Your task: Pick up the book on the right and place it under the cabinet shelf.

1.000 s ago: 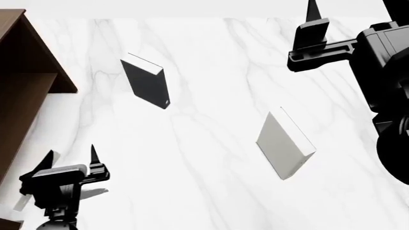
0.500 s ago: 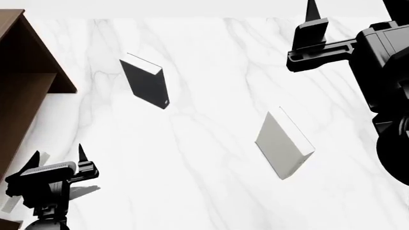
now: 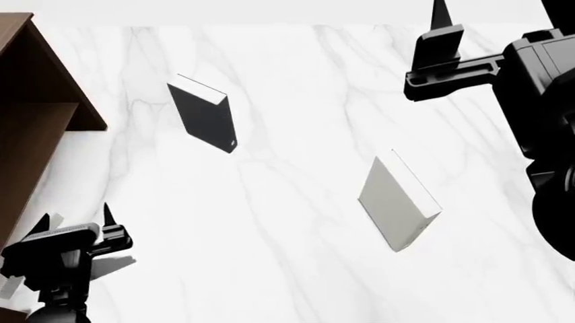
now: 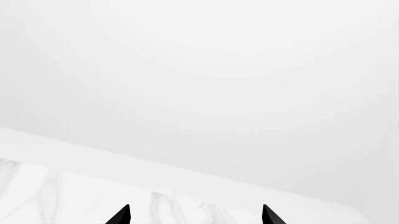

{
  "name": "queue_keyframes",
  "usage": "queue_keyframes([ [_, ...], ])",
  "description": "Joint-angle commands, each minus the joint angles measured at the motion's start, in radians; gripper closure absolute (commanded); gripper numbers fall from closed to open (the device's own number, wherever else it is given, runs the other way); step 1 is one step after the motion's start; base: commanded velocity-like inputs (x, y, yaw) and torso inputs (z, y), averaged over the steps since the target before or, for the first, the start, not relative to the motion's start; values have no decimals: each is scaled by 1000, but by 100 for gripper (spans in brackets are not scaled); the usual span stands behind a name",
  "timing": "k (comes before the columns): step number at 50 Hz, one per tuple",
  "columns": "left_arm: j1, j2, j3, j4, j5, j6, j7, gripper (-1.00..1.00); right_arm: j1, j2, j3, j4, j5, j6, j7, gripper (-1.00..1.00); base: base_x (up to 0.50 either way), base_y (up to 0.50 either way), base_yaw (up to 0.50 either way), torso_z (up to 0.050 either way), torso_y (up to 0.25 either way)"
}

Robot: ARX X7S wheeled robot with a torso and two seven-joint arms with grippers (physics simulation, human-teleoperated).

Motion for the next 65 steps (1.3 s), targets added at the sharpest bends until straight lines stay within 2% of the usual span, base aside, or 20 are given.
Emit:
queue_keyframes([
  [1,8,-24,10,47,-54,-97,-8,-100,-14,9,0,-3,-7,-12,-3,-100,0,0,0,0,0],
  [18,13,-31,32,130,-65,-70,73,-100,-40,25,3,-8,-16,-34,-9,-100,0,0,0,0,-1],
  [41,25,-37,26,255,-117,-48,118,-100,-53,21,8,-3,-21,-37,-13,-100,-1,-1,0,0,1],
  [65,-120,121,58,-31,-88,31,241,-100,-38,32,25,-19,-3,-18,-13,-100,0,0,0,0,2],
])
